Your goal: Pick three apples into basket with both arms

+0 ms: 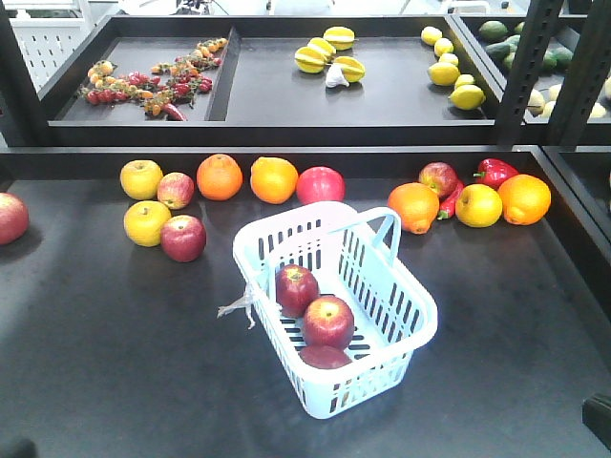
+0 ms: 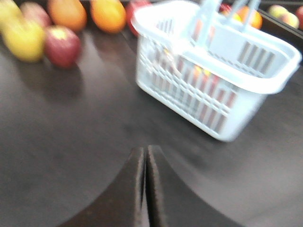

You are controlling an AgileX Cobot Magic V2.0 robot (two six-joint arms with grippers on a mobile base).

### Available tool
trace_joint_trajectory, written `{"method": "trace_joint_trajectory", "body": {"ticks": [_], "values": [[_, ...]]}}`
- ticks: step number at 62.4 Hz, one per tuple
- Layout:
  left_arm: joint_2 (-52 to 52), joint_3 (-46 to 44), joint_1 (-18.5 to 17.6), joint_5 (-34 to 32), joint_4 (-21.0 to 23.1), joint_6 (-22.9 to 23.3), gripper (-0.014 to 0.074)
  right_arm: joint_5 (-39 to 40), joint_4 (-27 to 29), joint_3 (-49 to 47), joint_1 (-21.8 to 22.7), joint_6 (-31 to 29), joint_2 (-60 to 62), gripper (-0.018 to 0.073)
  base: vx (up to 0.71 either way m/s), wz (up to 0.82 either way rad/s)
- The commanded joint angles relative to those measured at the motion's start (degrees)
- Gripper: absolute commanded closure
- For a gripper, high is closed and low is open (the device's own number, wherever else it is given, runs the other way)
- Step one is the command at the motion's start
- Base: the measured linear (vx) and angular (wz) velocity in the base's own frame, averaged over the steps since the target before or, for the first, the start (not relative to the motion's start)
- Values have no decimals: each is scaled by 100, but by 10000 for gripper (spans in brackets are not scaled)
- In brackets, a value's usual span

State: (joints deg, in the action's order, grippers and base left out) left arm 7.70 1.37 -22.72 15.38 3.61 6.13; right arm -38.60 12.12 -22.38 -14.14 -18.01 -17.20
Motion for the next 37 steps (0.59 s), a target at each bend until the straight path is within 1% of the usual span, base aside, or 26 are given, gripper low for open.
{"method": "trace_joint_trajectory", "body": {"ticks": [1,13,27,33,37], "values": [[-233,145,386,-573,-322,46,603,398,14,-157,38,-10,-41,561,0,0],[-961,145,1237,-746,-411,22,603,398,14,-157,38,-10,-41,561,0,0],[-930,145,2230,-1273,-410,2,603,385,14,-157,38,-10,-41,561,0,0],[-930,145,2521,-1321,-405,2,603,385,14,-157,38,-10,-41,561,0,0],[-930,145,2640,-1321,-361,7,603,385,14,-157,38,-10,-41,561,0,0]]}}
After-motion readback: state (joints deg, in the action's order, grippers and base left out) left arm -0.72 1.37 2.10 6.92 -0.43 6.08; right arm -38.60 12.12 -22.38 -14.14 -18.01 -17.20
